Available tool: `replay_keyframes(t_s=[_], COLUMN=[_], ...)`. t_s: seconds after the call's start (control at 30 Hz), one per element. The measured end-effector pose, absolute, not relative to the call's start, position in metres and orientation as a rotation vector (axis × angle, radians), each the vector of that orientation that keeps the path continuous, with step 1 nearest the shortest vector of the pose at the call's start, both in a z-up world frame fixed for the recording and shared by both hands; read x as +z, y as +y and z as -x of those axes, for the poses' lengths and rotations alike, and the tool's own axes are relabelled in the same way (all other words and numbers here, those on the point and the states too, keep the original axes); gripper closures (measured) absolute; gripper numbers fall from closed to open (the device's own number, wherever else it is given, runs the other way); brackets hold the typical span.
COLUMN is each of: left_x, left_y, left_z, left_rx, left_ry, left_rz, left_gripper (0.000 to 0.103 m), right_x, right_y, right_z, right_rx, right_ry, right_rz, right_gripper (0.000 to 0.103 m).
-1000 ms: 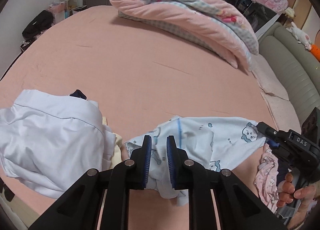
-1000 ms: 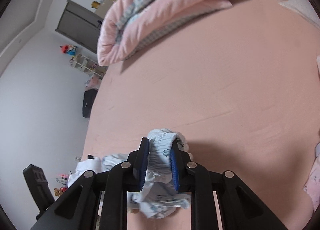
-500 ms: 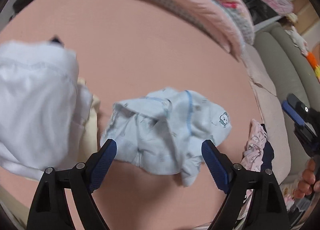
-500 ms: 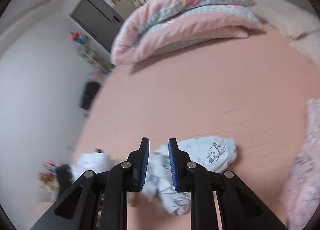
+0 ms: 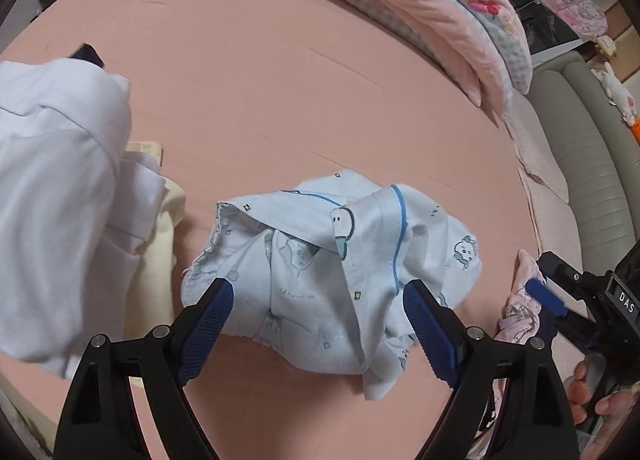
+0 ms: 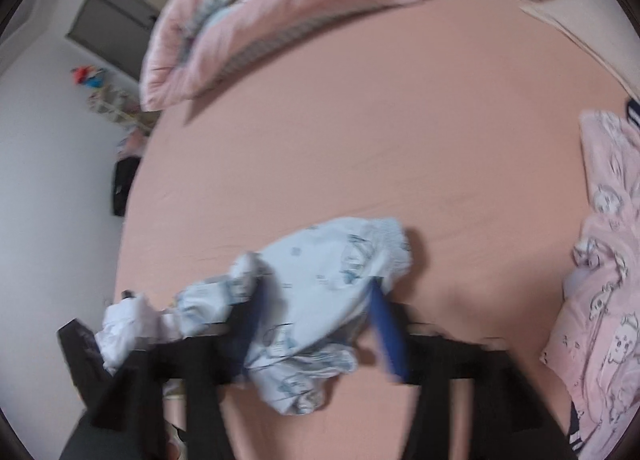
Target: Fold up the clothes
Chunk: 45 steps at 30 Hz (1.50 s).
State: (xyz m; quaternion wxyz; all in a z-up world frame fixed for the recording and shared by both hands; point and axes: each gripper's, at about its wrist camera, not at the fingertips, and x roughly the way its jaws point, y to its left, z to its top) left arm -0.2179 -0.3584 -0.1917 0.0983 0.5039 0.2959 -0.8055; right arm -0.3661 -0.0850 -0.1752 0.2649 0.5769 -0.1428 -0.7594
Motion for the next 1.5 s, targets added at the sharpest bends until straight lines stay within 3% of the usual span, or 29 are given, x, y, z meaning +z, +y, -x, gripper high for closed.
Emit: replay_keyframes(t_s=[0.47,0.93,1.1,1.5], left_x=[-0.211,-0.199,-0.21,-0.253], left_y=[-0.357,-0.343,-0.333,-0.33], left_z=[0.237,0.242,0.257,0.255], left_rx=[-2.347,-2.388,-2.398,-2.323], left_ry=[0.899,0.989,0.909,1.086], left_rz=[-1.481,-1.442,-1.483,-1.554], left_gripper=[0.016,0.016,0.016,0.018], right_x=[-0.266,-0.297,-0.31,-0.334], right_y=[-0.069,-0.094,-0.092,-0.069], right_z=[0.4,0.406,0.404,0.404], right_rx=[-2.001,-1.938,-1.888,-1.732], right_ry=[-0.58,-0.714,-0.924,-1.159], right_rz=[-1.731,-1.765,-1.755,-1.696], right_gripper=[0.04,0.04,0.04,0.04])
